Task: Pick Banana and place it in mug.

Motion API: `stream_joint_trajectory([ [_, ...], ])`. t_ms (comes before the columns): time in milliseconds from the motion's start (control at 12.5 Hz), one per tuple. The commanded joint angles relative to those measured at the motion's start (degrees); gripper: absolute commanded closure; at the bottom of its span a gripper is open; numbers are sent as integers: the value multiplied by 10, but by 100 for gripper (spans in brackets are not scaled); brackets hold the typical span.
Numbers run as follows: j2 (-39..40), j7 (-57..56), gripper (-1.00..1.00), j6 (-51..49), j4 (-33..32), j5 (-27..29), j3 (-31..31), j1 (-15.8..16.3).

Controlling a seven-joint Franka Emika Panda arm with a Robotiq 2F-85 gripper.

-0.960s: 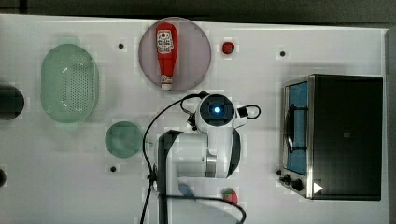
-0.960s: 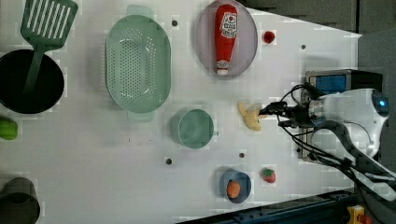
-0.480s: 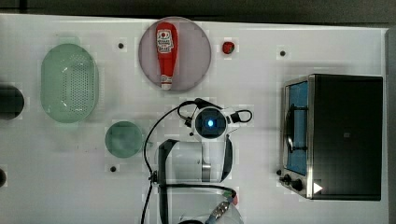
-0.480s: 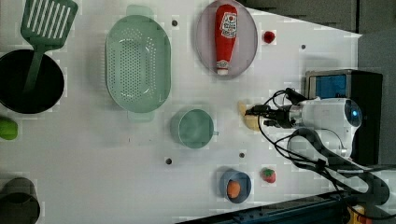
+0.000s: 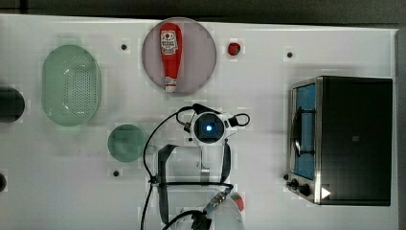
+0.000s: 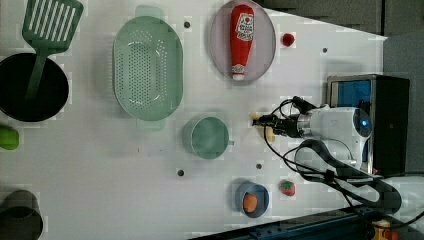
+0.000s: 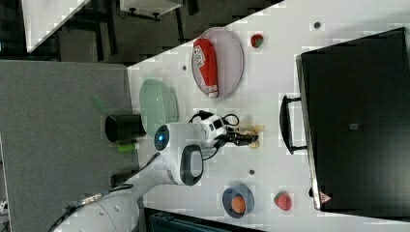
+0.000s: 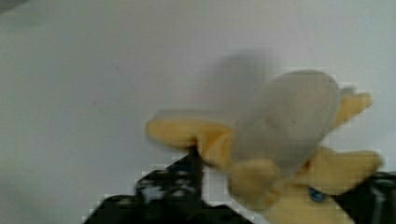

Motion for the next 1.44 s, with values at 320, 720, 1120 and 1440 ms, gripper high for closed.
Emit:
stream_joint_trajectory([
  [320, -18, -15, 28, 6, 2, -3, -3, -5],
  [720, -81, -14, 28, -24, 7, -2, -8, -8],
  [1120, -227, -14, 28, -302, 73, -2, -17, -15],
  [1440, -293, -2, 28, -463, 160, -1, -2, -10],
])
